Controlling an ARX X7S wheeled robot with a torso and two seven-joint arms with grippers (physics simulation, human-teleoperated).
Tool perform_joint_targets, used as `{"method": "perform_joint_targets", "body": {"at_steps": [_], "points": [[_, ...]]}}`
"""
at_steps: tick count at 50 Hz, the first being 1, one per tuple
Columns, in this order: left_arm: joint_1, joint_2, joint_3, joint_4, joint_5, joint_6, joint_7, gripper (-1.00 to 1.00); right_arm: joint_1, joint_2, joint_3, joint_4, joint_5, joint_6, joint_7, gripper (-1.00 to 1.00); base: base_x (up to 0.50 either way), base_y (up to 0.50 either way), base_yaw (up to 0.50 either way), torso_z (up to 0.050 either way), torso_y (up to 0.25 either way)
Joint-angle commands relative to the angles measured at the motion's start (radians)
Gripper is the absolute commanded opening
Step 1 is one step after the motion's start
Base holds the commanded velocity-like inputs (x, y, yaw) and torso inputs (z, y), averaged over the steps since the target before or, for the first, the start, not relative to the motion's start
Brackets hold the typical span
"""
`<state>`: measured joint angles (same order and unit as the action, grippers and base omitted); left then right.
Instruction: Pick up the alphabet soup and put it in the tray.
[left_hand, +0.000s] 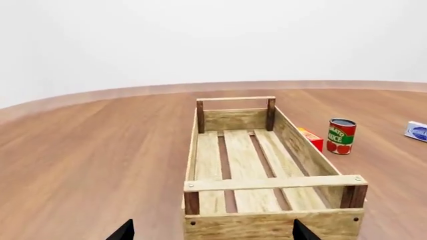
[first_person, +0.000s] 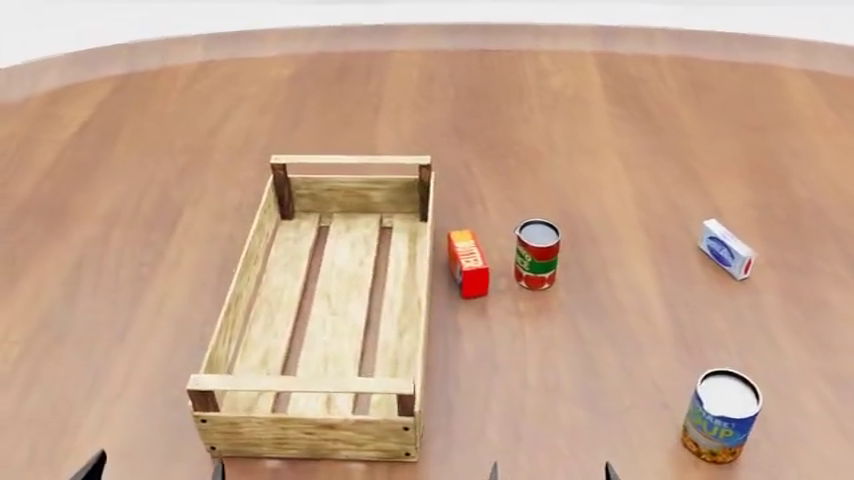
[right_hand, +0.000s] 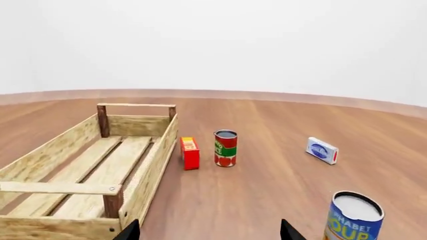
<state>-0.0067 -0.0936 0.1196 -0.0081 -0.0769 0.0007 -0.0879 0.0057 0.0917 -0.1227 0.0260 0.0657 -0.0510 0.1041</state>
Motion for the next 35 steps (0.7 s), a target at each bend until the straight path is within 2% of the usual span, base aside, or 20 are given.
{"method": "perform_joint_targets", "body": {"at_steps": [1,20,35], "points": [[-0.003,-0.013,0.018,-0.005,-0.008,0.004,-0.015,1.0,0.003,0.013,-0.017,0.005,0.012,-0.007,0.012,1.0,0.41,0.21,0.0,0.0,0.0],[0.002,-0.03,0.037,0.005,-0.022,0.008,-0.036,1.0,0.001,0.03,-0.038,-0.001,0.024,-0.016,0.032,1.0,0.43,0.18,0.0,0.0,0.0],[-0.003,-0.041,0.049,-0.001,-0.033,0.01,-0.047,1.0,0.004,0.041,-0.053,0.0,0.033,-0.018,0.044,1.0,0.45,0.02,0.0,0.0,0.0]]}}
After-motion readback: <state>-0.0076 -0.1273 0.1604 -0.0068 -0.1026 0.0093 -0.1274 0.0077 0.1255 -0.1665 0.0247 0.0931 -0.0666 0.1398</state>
